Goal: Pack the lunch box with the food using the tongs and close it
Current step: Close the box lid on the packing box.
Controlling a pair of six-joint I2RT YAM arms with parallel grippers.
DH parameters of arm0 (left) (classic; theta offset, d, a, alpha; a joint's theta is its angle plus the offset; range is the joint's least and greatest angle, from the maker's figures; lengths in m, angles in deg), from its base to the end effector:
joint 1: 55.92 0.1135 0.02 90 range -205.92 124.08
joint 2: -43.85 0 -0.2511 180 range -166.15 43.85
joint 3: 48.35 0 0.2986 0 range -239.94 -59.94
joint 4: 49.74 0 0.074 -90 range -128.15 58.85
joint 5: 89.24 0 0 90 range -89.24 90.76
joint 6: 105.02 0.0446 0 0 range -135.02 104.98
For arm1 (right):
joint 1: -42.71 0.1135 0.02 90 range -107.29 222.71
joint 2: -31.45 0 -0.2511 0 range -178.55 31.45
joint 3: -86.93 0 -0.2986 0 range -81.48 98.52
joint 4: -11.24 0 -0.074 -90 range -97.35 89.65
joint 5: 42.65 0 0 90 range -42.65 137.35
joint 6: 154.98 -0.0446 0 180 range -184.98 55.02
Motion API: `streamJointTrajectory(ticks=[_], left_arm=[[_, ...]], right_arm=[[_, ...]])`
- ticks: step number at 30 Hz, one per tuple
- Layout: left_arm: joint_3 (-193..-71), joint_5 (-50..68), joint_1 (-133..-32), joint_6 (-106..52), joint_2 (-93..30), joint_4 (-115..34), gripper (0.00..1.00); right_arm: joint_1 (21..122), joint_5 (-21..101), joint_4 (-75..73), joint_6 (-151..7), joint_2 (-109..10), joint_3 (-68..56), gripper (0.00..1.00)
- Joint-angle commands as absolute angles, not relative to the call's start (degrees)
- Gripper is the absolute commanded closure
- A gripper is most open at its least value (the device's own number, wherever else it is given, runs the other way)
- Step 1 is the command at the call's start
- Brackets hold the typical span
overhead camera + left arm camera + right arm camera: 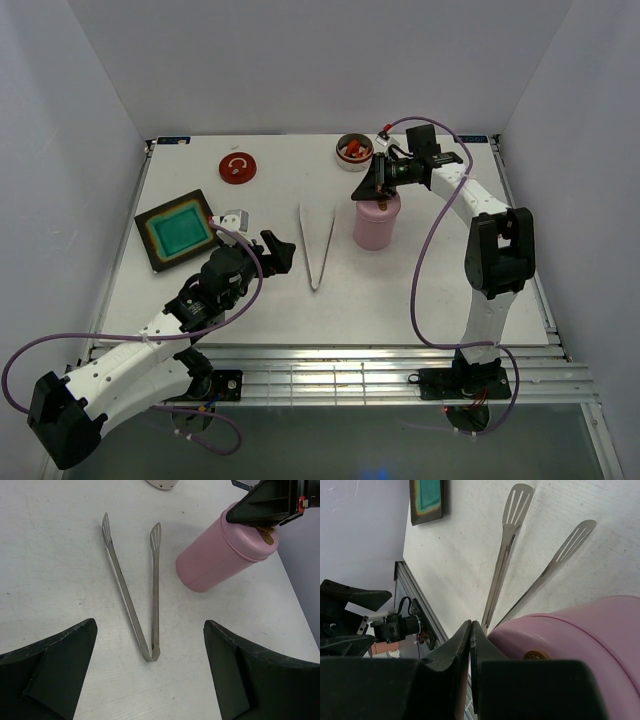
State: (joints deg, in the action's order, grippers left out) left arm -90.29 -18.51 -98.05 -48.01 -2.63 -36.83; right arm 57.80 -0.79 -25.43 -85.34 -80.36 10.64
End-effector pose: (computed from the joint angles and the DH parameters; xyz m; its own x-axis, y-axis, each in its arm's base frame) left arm 0.1994 -0.1605 0.2371 -0.4042 -0.3275 -0.8541 0.2142 0.8739 -0.4364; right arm 0.4573 0.1577 0.2315 -0.8756 0.0044 -0.4831 -0.4049 0.5388 0.7388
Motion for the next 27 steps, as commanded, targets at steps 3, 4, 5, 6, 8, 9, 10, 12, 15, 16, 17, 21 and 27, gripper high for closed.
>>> streamJointTrajectory(ticks=[3, 4, 5, 6, 8, 9, 10, 12, 15, 16, 17, 21, 27], left_arm=[[-89.7, -19.5, -98.1, -47.9, -1.9, -36.8, 0.02], [-89.7, -19.5, -98.1, -48.0, -1.9, -36.8, 0.02], [-89.7, -19.5, -98.1, -47.9, -1.8, -36.8, 0.02], [-89.7, -19.5, -98.1, -47.9, -1.9, -36.8, 0.02], [-89.7, -19.5, -98.1, -48.0, -1.9, -36.8, 0.02], [-89.7, -19.5, -98.1, -48.0, -1.8, -36.8, 0.02], [-89.7, -19.5, -98.1, -48.0, -1.8, -36.8, 0.02], [-89.6, -19.5, -98.1, -48.0, -1.7, -37.0, 0.02], [-89.7, -19.4, -98.1, -47.9, -1.8, -37.0, 0.02], [-89.7, -19.4, -98.1, -47.9, -1.9, -36.9, 0.02], [-89.6, -19.5, -98.1, -47.9, -1.8, -36.8, 0.02], [-89.5, -19.5, -98.1, -48.0, -1.8, -37.1, 0.02], [-89.7, -19.8, -98.1, -48.0, -2.3, -37.1, 0.02]], right_arm=[[57.5, 2.2, -29.2, -83.3, -77.5, 14.4, 0.92], [57.4, 1.6, -29.2, -83.8, -77.3, 15.4, 0.92], [57.2, 0.7, -29.2, -84.0, -77.1, 16.2, 0.92], [56.9, -1.1, -29.2, -84.3, -77.1, 17.7, 0.92], [56.6, -2.1, -29.1, -84.9, -76.8, 18.1, 0.92], [56.6, -2.3, -28.6, -84.8, -76.3, 17.3, 0.92], [56.6, -2.7, -27.8, -84.9, -76.0, 16.2, 0.92], [56.5, -3.5, -25.8, -85.6, -75.3, 12.0, 0.92], [56.6, -4.4, -22.9, -85.0, -75.3, 5.6, 0.92], [56.6, -4.7, -20.5, -85.0, -75.3, 3.6, 0.92], [56.6, -4.9, -18.7, -85.8, -75.1, 1.4, 0.92], [56.4, -5.2, -16.1, -85.6, -77.3, -3.0, 0.92], [55.9, -5.7, -15.8, -85.8, -76.0, -3.1, 0.92]])
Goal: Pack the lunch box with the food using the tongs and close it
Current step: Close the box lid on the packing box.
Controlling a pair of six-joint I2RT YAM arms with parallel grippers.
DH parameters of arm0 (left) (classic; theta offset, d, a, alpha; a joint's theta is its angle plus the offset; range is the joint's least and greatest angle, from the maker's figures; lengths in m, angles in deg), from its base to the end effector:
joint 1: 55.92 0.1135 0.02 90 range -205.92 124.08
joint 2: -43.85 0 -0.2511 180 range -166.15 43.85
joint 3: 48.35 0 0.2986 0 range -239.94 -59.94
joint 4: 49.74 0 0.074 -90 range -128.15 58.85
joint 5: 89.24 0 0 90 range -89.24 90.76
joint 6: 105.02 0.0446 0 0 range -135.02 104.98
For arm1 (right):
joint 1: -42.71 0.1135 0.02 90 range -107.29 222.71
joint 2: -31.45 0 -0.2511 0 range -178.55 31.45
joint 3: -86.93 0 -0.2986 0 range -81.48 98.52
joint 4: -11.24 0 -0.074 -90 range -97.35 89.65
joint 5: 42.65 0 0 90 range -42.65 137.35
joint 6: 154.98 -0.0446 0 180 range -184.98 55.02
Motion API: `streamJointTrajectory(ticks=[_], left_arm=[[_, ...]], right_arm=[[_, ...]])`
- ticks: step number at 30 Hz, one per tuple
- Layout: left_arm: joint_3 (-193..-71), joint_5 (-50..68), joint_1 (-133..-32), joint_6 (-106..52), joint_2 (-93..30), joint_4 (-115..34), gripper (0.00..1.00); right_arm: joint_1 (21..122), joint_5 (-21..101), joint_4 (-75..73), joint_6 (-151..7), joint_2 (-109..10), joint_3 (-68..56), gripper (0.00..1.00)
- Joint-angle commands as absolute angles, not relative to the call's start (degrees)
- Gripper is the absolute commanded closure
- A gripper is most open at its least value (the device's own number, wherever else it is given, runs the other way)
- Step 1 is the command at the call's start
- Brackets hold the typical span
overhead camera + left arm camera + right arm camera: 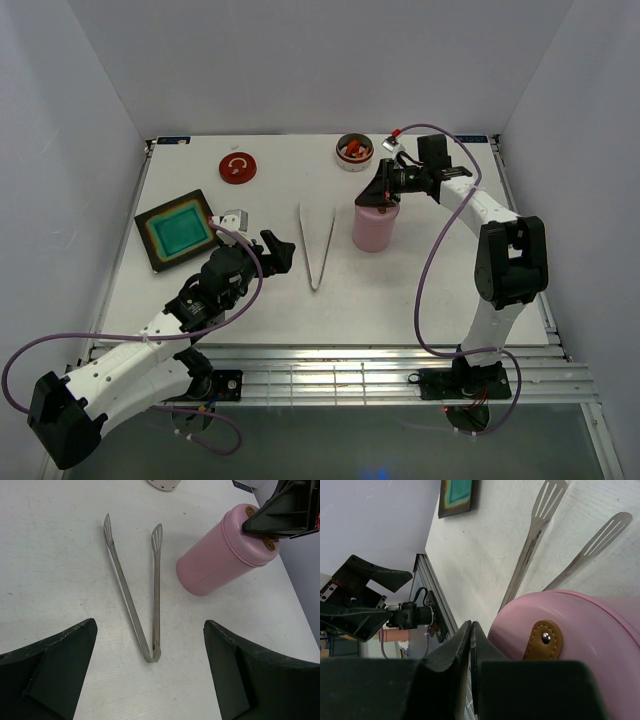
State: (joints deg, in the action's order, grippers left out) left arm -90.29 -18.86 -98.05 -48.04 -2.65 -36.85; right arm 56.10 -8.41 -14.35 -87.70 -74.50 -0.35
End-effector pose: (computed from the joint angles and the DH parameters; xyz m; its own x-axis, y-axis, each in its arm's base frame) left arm 0.1995 -0.1603 0.2371 -0.4013 -0.3291 -0.8548 0.2094 0.8755 -0.4354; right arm 0.4359 0.1417 0.2245 -0.8548 0.0199 -0.5185 -0.4626 0.4234 0.7789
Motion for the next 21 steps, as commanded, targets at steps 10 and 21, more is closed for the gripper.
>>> streamJointTrajectory(ticks=[10, 21], left_arm=[[-89.3, -20.1, -98.1, -48.1, -1.1, -36.8, 0.02], [-89.4, -20.0, -98.0, -48.2, -0.8, -36.8, 0.02]], right_arm=[[53.2, -5.2, -12.2, -87.2, -73.8, -10.5, 0.92], [50.4, -4.6, -9.8, -86.9, -68.6, -20.2, 0.92]])
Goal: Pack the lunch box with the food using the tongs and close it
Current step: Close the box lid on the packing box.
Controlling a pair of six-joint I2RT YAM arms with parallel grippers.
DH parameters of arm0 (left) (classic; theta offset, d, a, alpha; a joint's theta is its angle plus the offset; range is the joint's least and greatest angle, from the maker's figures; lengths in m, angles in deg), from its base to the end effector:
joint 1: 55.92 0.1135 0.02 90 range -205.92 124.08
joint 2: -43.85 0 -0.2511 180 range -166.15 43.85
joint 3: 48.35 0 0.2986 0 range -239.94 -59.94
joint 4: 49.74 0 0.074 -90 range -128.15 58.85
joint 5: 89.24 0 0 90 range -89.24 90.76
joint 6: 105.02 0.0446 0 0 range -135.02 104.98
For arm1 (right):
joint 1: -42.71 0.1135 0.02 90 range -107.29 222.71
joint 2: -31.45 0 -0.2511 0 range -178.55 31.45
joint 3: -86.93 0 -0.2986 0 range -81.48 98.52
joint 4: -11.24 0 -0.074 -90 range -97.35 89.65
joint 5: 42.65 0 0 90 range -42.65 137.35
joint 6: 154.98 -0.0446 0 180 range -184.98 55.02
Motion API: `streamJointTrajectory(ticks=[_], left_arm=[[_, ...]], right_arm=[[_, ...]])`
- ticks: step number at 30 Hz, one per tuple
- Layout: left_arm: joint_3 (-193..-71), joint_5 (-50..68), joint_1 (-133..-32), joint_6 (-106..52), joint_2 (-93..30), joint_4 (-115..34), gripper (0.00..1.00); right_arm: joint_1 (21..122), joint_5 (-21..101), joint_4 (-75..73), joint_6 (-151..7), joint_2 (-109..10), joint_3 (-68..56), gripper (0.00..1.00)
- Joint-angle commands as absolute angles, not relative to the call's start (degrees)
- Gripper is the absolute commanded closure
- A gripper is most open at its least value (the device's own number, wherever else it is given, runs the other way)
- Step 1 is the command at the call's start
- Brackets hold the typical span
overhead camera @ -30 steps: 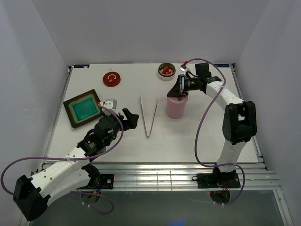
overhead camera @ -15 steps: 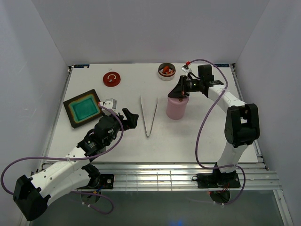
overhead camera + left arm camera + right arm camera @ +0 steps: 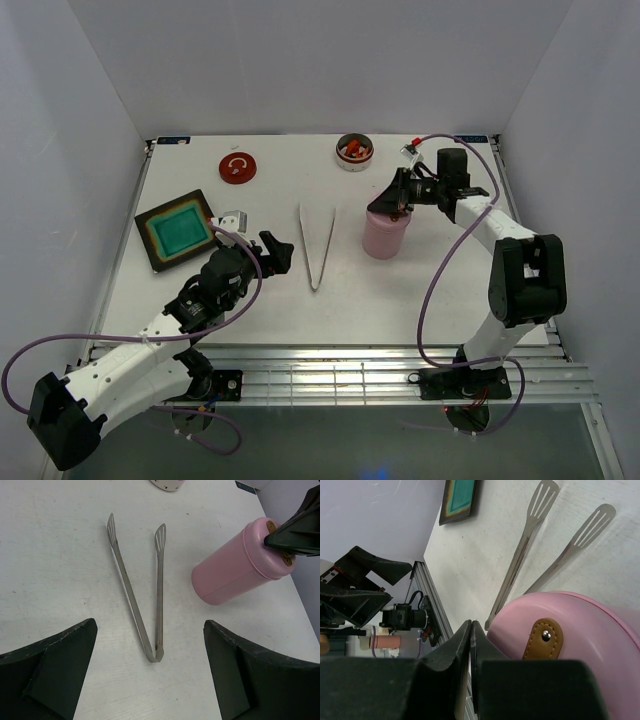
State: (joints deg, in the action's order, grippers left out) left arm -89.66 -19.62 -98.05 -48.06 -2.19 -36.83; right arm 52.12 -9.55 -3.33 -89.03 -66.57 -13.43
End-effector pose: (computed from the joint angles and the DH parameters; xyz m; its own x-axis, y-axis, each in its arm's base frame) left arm 0.1985 -0.1586 0.2345 -0.3971 -0.3300 -0.8564 0.1983 0.8802 -0.4311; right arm 0.4092 0.1057 0.2145 -0.8090 0.0915 -0.5806 -0.4962 0.4233 0.7581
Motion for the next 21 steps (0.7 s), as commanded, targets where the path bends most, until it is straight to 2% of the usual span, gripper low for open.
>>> streamJointTrajectory(ticks=[1, 11, 21], left_arm=[[-89.4, -20.1, -98.1, -48.2, -0.6, -36.8, 0.02], [-89.2, -19.4, -98.1, -48.5, -0.1, -36.8, 0.02], [-89.0, -19.3, -98.1, -48.6, 1.0, -37.0, 0.02]], right_arm=[[49.7, -4.8, -9.1, -87.2, -68.1, -22.6, 0.92], [47.3, -4.9, -8.3, -87.8, -62.2, -28.6, 0.92], [46.7, -0.6, -23.6, -84.9, -62.9, -16.2, 0.92]])
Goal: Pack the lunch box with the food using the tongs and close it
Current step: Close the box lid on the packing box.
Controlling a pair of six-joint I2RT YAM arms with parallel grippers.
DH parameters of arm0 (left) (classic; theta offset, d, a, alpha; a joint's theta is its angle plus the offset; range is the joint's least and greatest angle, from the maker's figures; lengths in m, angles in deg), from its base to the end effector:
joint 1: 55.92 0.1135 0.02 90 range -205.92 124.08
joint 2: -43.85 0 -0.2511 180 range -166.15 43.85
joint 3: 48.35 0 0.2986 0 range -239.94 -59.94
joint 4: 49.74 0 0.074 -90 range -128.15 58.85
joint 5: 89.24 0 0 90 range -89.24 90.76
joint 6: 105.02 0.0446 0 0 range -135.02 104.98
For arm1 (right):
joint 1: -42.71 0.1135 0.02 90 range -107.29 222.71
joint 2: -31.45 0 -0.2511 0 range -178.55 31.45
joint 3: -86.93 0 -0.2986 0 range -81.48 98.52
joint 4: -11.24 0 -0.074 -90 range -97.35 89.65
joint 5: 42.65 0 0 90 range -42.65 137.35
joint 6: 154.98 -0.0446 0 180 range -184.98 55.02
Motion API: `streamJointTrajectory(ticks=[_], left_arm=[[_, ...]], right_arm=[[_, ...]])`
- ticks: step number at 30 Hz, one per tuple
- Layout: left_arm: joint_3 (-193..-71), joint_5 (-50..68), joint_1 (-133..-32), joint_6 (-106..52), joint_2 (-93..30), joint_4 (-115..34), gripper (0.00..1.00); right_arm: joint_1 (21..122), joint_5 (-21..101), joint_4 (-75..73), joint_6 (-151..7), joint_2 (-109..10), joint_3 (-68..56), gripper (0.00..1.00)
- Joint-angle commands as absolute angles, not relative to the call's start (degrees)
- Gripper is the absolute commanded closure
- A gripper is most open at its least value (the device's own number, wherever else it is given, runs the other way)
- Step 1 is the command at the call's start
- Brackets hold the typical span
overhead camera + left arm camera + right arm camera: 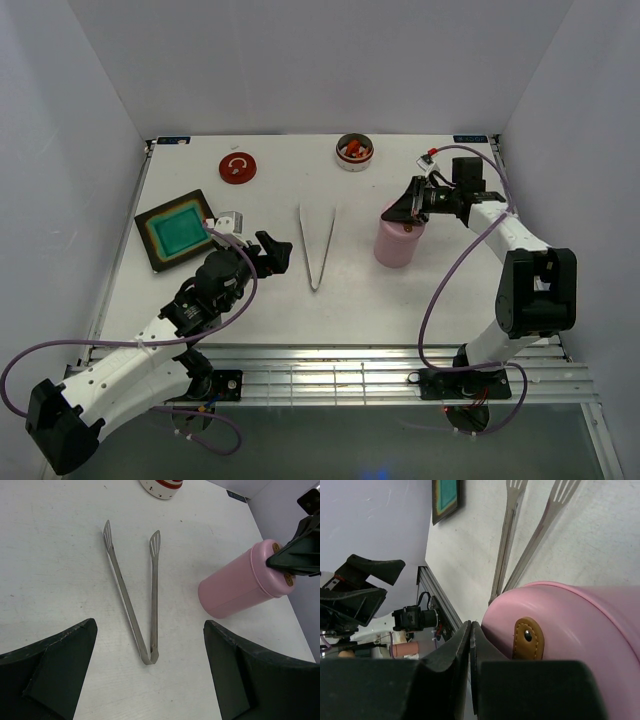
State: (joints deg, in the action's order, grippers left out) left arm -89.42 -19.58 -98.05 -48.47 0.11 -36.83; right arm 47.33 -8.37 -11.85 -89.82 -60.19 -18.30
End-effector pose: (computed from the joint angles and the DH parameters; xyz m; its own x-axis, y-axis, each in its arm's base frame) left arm 0.1946 -0.1551 0.2421 -0.3760 -0.3568 -0.8552 0.2078 0.8669 -0.4531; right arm 0.3847 0.0681 0.2142 -0.8652 0.1675 -0.4726 -0.3451 0.4849 0.8036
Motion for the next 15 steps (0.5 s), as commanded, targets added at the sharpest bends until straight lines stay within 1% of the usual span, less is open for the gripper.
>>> streamJointTrajectory(ticks=[1, 6, 15], left_arm=[[-89.0, -19.2, -98.0, -48.6, 0.9, -37.2, 0.02], [-89.3, -18.7, -98.1, -48.6, 0.4, -37.4, 0.02], [-88.9, -18.6, -98.1, -48.4, 0.9, -37.4, 0.02]], right_arm=[[46.7, 0.1, -24.5, -85.1, -62.8, -13.4, 0.92], [46.8, 1.0, -31.3, -84.7, -66.7, -4.4, 0.92], [46.8, 3.0, -28.4, -83.7, -71.1, -11.9, 0.92]])
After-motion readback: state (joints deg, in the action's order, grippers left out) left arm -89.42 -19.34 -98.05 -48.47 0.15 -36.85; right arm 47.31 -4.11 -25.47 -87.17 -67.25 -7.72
